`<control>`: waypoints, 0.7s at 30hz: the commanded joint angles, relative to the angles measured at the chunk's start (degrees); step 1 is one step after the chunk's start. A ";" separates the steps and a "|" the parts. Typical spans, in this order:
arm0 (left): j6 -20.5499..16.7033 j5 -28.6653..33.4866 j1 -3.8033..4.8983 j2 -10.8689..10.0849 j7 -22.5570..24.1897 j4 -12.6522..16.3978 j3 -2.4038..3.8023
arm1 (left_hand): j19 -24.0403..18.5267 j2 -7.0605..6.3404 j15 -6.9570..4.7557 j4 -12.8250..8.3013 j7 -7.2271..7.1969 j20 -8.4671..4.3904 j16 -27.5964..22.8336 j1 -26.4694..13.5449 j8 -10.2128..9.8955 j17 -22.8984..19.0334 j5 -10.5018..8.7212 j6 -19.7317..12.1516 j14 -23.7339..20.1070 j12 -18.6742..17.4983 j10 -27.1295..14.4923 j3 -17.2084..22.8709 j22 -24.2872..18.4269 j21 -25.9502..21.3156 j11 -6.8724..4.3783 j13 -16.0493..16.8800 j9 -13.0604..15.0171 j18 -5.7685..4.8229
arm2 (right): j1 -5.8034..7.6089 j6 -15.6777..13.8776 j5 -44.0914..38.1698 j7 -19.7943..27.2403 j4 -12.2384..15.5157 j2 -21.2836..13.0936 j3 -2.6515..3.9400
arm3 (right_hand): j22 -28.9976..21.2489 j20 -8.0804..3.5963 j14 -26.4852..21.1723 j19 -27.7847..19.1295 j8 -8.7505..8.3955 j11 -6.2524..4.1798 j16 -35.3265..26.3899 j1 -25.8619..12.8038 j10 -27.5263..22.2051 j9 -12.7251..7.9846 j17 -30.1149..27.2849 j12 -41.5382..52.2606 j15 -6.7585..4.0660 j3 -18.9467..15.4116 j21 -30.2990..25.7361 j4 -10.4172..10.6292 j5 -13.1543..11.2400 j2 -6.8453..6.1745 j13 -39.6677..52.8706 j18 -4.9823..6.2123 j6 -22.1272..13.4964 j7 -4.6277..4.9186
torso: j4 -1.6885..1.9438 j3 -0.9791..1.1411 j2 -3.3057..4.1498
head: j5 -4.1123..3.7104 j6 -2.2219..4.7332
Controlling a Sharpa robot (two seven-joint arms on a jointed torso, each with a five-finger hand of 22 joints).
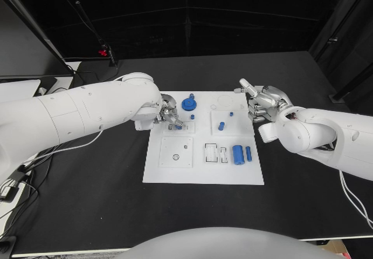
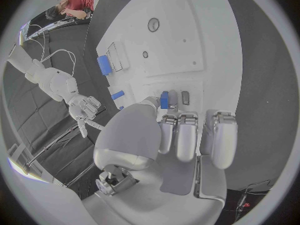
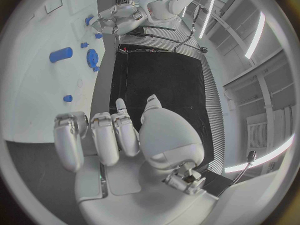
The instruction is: Assemble the parts on the task board
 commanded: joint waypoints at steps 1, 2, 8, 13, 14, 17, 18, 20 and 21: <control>1.85 -0.10 -0.35 0.08 -1.16 0.00 -0.22 | 5.99 0.12 -0.27 -0.16 -0.58 0.12 0.05 -0.53 -0.19 15.09 -0.19 0.05 5.99 -0.25 6.32 0.56 15.07 0.18 -0.09 15.10 0.03 -0.37 | 0.07 0.45 0.08 0.31 0.14 0.06 0.02 | 15.08 0.29 5.86 6.08 0.27 0.21 0.14 0.14 5.96 -0.05 15.10 0.14 0.33 0.27 0.17 -0.06 0.14 0.56 15.08 -0.40 -0.46 4.06 | 0.07 0.00 -0.02 | 0.05 -0.04; 1.82 -0.10 -0.35 0.08 -1.19 -0.01 -0.22 | 5.99 0.10 -0.26 -0.15 -0.58 0.13 0.05 -0.64 -0.22 15.09 -0.29 0.05 5.99 -0.25 6.32 0.56 15.07 0.18 -0.08 15.10 0.05 -0.37 | 0.07 0.45 0.08 0.30 0.14 0.06 0.02 | 15.08 0.29 5.86 6.08 0.27 0.21 0.14 0.14 5.96 -0.05 15.10 0.14 0.33 0.27 0.17 -0.06 0.14 0.56 15.08 -0.40 -0.46 4.06 | 0.07 0.01 -0.02 | 0.09 -0.01; 1.96 -0.10 -0.36 0.08 -1.39 -0.06 -0.22 | 5.99 -0.32 -0.10 -0.09 -0.44 0.24 0.05 -4.31 -1.01 15.09 -3.71 0.02 5.99 -0.25 6.32 -0.67 15.07 0.18 0.07 15.10 0.23 -0.37 | 0.07 0.51 0.08 0.30 0.12 0.09 0.02 | 15.08 0.29 5.86 6.08 0.29 0.18 0.14 0.14 5.96 -0.05 15.10 0.14 0.33 0.28 0.17 -0.05 0.18 0.62 15.08 -0.40 -0.47 4.03 | -0.02 -0.04 -0.03 | 0.13 -0.16; 2.29 -0.09 -0.36 0.09 -1.47 -0.07 -0.22 | 5.99 -1.47 0.01 -0.12 -0.35 0.35 0.05 -8.55 -1.71 15.09 -10.56 0.19 5.99 -0.25 6.32 -3.47 15.07 0.18 0.15 15.10 0.33 -0.37 | 0.07 0.55 0.08 0.29 0.08 0.09 0.02 | 15.08 0.28 5.86 6.08 0.39 0.09 0.14 0.12 5.96 -0.04 15.10 0.14 0.29 0.30 0.17 -0.05 0.25 0.75 15.08 -0.40 -0.38 3.87 | 0.01 -0.02 -0.02 | -0.01 -0.19; 2.32 -0.09 -0.37 0.09 -1.49 -0.07 -0.22 | 5.99 -1.58 0.05 -0.12 -0.31 0.37 0.05 -9.52 -1.84 15.09 -12.23 0.24 5.99 -0.25 6.32 -4.14 15.07 0.18 0.18 15.10 0.35 -0.37 | 0.07 0.56 0.08 0.28 0.08 0.09 0.02 | 15.08 0.28 5.86 6.08 0.39 0.09 0.14 0.12 5.96 -0.04 15.10 0.14 0.29 0.30 0.17 -0.05 0.25 0.75 15.08 -0.40 -0.38 3.87 | 0.01 -0.02 -0.03 | -0.02 -0.19; 2.36 -0.09 -0.37 0.08 -1.55 -0.05 -0.22 | 5.99 -1.86 0.14 -0.13 -0.14 0.44 0.05 -11.57 -2.24 15.09 -15.77 0.04 5.99 -0.25 6.32 -5.76 15.07 0.18 0.32 15.10 0.41 -0.37 | 0.07 0.58 0.08 0.26 0.09 0.07 0.02 | 15.08 0.28 5.86 6.08 0.39 0.09 0.14 0.12 5.96 -0.04 15.10 0.14 0.29 0.30 0.17 -0.05 0.25 0.75 15.08 -0.40 -0.38 3.87 | 0.01 0.00 -0.03 | -0.01 -0.25; 2.35 -0.09 -0.37 0.07 -1.56 -0.05 -0.22 | 5.99 -1.91 0.17 -0.14 -0.08 0.47 0.05 -12.04 -2.33 15.09 -16.52 -0.05 5.99 -0.25 6.32 -6.21 15.07 0.18 0.36 15.10 0.45 -0.37 | 0.07 0.59 0.08 0.25 0.09 0.06 0.02 | 15.08 0.28 5.86 6.08 0.39 0.09 0.14 0.12 5.96 -0.04 15.10 0.14 0.29 0.30 0.17 -0.05 0.25 0.75 15.08 -0.40 -0.38 3.87 | 0.01 0.03 -0.02 | -0.02 -0.25; 2.30 -0.09 -0.37 0.06 -1.61 -0.04 -0.22 | 5.99 -2.00 0.23 -0.16 -0.01 0.53 0.05 -12.60 -2.48 15.09 -17.39 -0.28 5.99 -0.25 6.32 -6.93 15.07 0.18 0.44 15.10 0.54 -0.37 | 0.07 0.59 0.08 0.25 0.09 0.05 0.02 | 15.08 0.28 5.86 6.08 0.39 0.09 0.14 0.12 5.96 -0.04 15.10 0.14 0.29 0.30 0.17 -0.05 0.25 0.75 15.08 -0.40 -0.38 3.87 | 0.03 0.00 0.00 | -0.04 -0.20; 2.29 -0.09 -0.38 0.06 -1.62 -0.05 -0.22 | 5.99 -2.02 0.25 -0.17 0.01 0.55 0.05 -12.69 -2.51 15.09 -17.52 -0.34 5.99 -0.25 6.32 -7.08 15.07 0.18 0.45 15.10 0.56 -0.37 | 0.07 0.60 0.08 0.24 0.08 0.05 0.02 | 15.08 0.28 5.86 6.08 0.39 0.09 0.14 0.12 5.96 -0.04 15.10 0.14 0.29 0.30 0.17 -0.05 0.25 0.75 15.08 -0.40 -0.38 3.87 | 0.01 0.01 -0.01 | -0.01 -0.20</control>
